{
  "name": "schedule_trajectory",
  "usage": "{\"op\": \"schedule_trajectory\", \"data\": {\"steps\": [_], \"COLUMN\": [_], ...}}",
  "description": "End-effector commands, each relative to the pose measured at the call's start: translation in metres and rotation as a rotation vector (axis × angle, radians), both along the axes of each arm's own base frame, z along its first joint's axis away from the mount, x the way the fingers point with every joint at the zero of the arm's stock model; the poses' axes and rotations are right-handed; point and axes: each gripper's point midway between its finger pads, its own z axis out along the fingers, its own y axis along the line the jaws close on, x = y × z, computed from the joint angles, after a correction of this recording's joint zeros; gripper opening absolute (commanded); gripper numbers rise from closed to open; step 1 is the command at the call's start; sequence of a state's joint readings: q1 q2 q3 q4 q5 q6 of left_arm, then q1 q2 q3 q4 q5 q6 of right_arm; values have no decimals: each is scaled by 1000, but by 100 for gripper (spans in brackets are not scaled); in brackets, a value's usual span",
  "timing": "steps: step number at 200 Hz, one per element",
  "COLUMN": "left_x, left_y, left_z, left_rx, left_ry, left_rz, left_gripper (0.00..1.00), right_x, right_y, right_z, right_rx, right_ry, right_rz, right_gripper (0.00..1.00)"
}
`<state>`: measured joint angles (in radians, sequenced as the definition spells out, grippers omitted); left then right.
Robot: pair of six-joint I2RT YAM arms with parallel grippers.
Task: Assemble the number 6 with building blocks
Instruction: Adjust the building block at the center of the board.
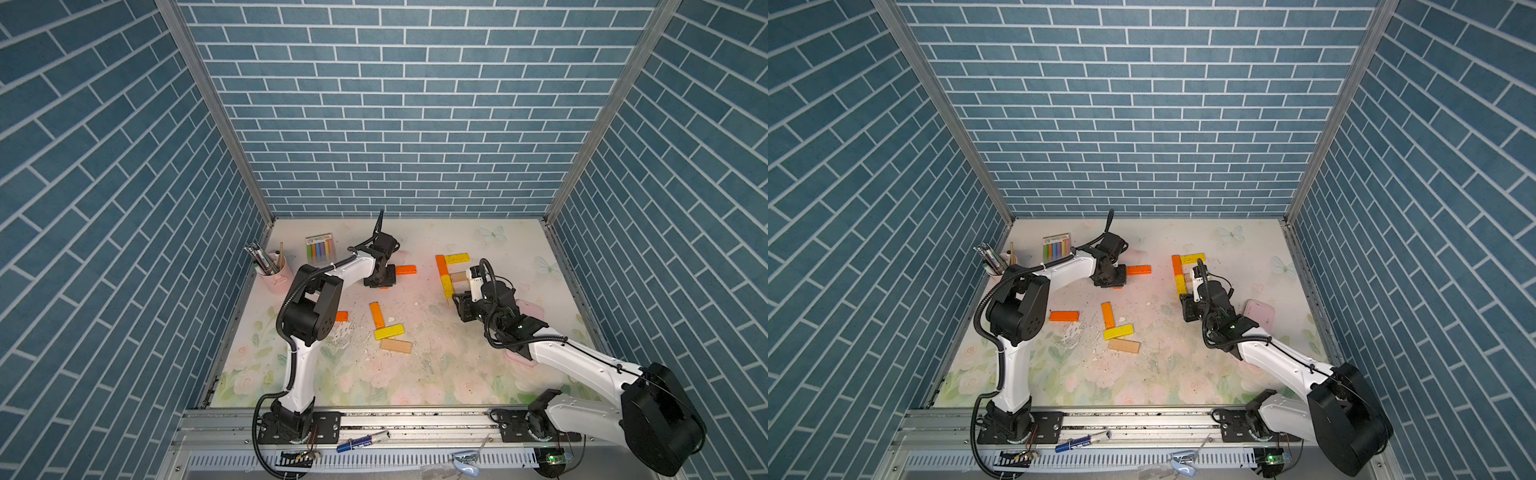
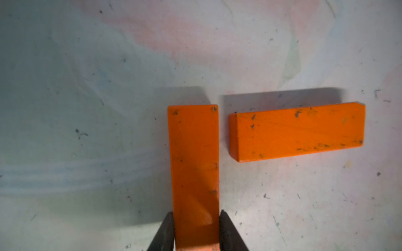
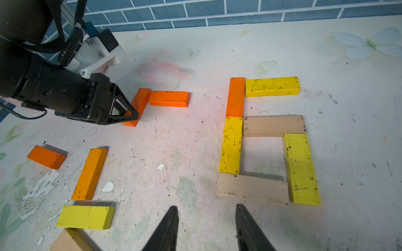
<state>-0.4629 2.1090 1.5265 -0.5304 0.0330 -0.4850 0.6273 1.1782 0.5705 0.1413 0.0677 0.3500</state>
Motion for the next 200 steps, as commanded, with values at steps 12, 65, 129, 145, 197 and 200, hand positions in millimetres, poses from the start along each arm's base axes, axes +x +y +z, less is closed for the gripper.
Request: {"op": "schedule_trajectory", "data": {"steps": [12,65,129,145,197,200], "left_x": [-2,-6,-11,-12,-16,-16], "left_y": [0,-1,1,2,4,4], "left_z": [-6,-8,-10,-10,-12,-12], "left_rx": [-20,-41,-42,-36,-28,-26], "left_ry": [14,24,30,32,35,35], "left_rz": [32,53,57,58,63,62], "left_gripper": [33,33,33,34,34,34], "right_x": [0,-1,-1,-1,-1,-1], "right_y": [-4,-4,-5,-4,-3,-3], "right_z": [5,4,5,5,3,3], "right_rx": [-27,-26,-25,-25,-23,-23], "right_ry": [-25,-24,-25,-25,-18,-17], "right_rz": [3,2,2,2,6,6], "right_gripper": [45,45,45,45,45,45]}}
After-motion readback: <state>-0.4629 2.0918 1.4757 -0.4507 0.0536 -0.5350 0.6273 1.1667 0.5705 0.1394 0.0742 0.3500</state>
